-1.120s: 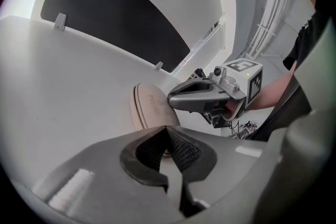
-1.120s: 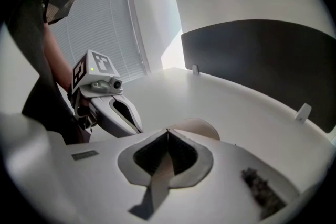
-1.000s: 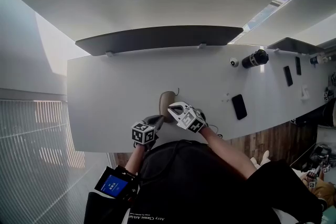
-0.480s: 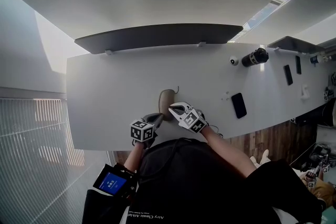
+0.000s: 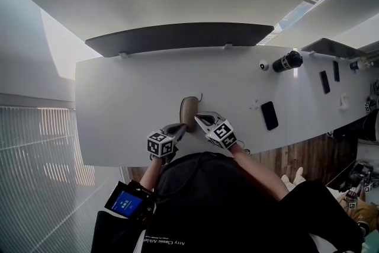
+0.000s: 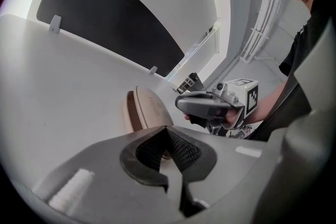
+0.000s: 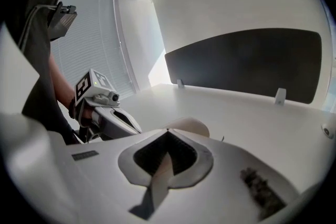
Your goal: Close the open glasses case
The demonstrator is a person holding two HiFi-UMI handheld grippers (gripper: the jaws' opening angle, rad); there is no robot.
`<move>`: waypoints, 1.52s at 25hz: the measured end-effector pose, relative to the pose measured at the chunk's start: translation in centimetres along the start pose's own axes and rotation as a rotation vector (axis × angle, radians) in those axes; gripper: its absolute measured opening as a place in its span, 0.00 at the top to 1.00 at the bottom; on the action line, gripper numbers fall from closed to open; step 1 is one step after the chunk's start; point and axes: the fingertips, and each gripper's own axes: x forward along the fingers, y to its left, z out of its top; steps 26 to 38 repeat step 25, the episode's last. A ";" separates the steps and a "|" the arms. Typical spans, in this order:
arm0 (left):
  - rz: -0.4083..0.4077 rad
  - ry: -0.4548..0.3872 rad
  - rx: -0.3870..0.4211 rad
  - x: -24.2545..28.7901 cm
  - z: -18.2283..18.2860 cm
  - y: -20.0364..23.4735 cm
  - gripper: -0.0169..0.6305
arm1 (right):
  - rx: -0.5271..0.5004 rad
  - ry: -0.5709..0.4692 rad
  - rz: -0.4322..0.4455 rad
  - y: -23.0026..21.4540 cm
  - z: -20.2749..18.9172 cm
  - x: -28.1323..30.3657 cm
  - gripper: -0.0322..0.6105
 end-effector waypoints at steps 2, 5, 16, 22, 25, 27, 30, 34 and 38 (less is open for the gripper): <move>-0.016 -0.013 0.015 0.0 0.4 -0.6 0.96 | 0.001 0.000 -0.015 0.0 -0.9 -0.8 0.94; -0.043 -0.043 0.050 -0.3 1.7 -1.7 0.96 | -0.006 0.002 -0.048 -0.1 -1.7 -1.8 0.94; -0.096 -0.063 0.117 -0.7 2.0 -4.9 0.96 | 0.050 -0.016 -0.123 0.6 -3.4 -4.3 0.94; -0.099 -0.055 0.127 -1.2 1.2 -5.4 0.96 | 0.048 -0.017 -0.119 1.4 -3.8 -4.6 0.94; -0.089 -0.054 0.119 -1.5 0.7 -5.5 0.96 | 0.047 -0.015 -0.117 1.9 -4.0 -4.9 0.94; -0.089 -0.054 0.119 -1.5 0.7 -5.5 0.96 | 0.047 -0.015 -0.117 1.9 -4.0 -4.9 0.94; -0.089 -0.054 0.119 -1.5 0.7 -5.5 0.96 | 0.047 -0.015 -0.117 1.9 -4.0 -4.9 0.94; -0.089 -0.054 0.119 -1.5 0.7 -5.5 0.96 | 0.047 -0.015 -0.117 1.9 -4.0 -4.9 0.94; -0.089 -0.054 0.119 -1.5 0.7 -5.5 0.96 | 0.047 -0.015 -0.117 1.9 -4.0 -4.9 0.94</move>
